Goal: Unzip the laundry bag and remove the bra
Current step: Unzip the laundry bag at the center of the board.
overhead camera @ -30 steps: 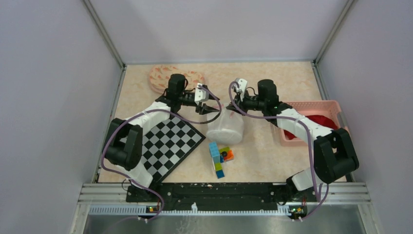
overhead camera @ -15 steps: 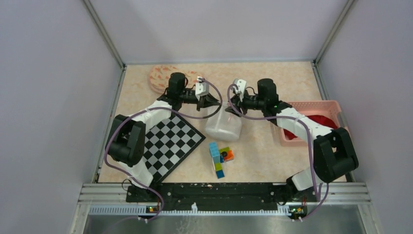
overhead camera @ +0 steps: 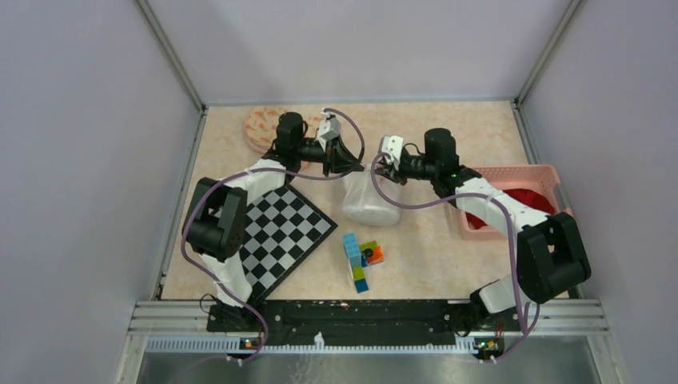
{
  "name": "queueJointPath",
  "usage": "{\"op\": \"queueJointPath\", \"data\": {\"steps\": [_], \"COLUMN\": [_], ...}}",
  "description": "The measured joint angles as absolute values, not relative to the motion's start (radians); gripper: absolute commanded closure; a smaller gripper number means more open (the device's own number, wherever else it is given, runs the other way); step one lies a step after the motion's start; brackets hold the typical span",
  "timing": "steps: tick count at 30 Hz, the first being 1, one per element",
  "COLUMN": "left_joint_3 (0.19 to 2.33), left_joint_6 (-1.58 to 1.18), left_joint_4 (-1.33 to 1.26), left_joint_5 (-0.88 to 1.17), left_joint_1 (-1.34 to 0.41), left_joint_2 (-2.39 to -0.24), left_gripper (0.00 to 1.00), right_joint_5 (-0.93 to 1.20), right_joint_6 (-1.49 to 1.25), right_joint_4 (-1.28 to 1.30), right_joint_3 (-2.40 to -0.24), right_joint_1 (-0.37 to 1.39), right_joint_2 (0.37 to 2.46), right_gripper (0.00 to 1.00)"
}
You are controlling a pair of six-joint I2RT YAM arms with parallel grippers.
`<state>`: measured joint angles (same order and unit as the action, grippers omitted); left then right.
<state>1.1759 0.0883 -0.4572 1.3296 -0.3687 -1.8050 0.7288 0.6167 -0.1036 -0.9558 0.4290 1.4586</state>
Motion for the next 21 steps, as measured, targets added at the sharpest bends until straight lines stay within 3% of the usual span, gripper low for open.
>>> {"op": "queueJointPath", "data": {"steps": [2,9,15,21], "left_joint_3": [1.180,1.180,1.172,1.168], "left_joint_6": [0.031,-0.168,-0.239,-0.267], "left_joint_4": [-0.493,-0.627,-0.693,-0.711], "left_joint_5": [1.332,1.316,1.287,1.276], "left_joint_1": [-0.366,-0.355,-0.354,-0.355], "left_joint_2": [-1.818,-1.855,-1.855,-1.855], "left_gripper": [0.94,0.66,0.66,0.72], "right_joint_5": [0.731,0.729,0.729,0.731], "right_joint_6": [0.631,0.643,0.589,0.535], "right_joint_4": [-0.105,-0.112,-0.112,-0.115], "right_joint_3": [-0.955,-0.948,-0.948,-0.948], "right_joint_1": [0.429,0.429,0.429,0.429], "right_joint_2": [1.458,1.456,1.456,1.456], "right_gripper": [1.00,1.00,1.00,1.00]}}
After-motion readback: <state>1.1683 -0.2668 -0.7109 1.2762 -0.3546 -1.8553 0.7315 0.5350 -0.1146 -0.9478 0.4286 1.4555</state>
